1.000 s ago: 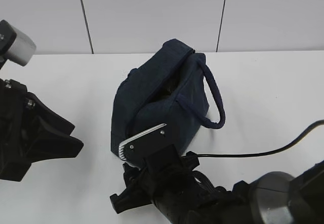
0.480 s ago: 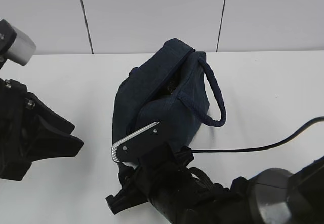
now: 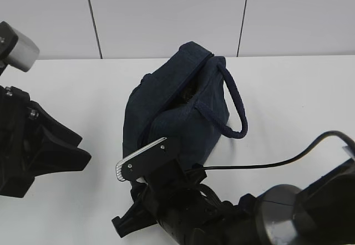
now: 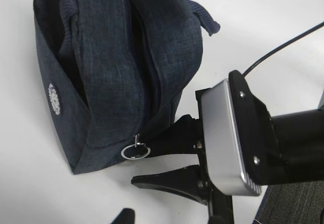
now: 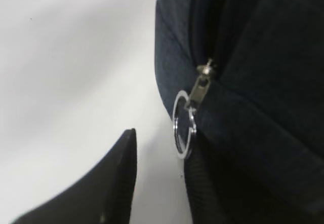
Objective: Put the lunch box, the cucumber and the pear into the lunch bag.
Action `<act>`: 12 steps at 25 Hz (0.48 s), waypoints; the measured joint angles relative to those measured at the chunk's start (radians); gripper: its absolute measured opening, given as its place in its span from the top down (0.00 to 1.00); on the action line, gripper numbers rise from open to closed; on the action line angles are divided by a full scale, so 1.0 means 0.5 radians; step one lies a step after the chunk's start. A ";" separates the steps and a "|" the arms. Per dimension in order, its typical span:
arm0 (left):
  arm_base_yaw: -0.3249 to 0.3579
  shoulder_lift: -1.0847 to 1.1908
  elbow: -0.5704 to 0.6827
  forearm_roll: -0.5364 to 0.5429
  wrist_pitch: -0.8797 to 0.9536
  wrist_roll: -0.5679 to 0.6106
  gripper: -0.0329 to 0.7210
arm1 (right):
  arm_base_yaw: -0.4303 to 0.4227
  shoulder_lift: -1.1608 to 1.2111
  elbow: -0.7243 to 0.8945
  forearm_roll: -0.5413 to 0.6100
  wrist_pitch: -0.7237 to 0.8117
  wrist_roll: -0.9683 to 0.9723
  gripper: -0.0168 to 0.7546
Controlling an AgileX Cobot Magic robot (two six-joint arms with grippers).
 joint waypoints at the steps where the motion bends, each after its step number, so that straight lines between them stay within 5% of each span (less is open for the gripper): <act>1: 0.000 0.000 0.000 0.000 0.000 0.000 0.60 | 0.000 0.000 0.000 0.000 -0.003 0.000 0.67; 12: 0.000 0.000 0.000 0.000 0.000 0.000 0.62 | 0.000 0.000 0.000 0.059 -0.051 -0.008 0.74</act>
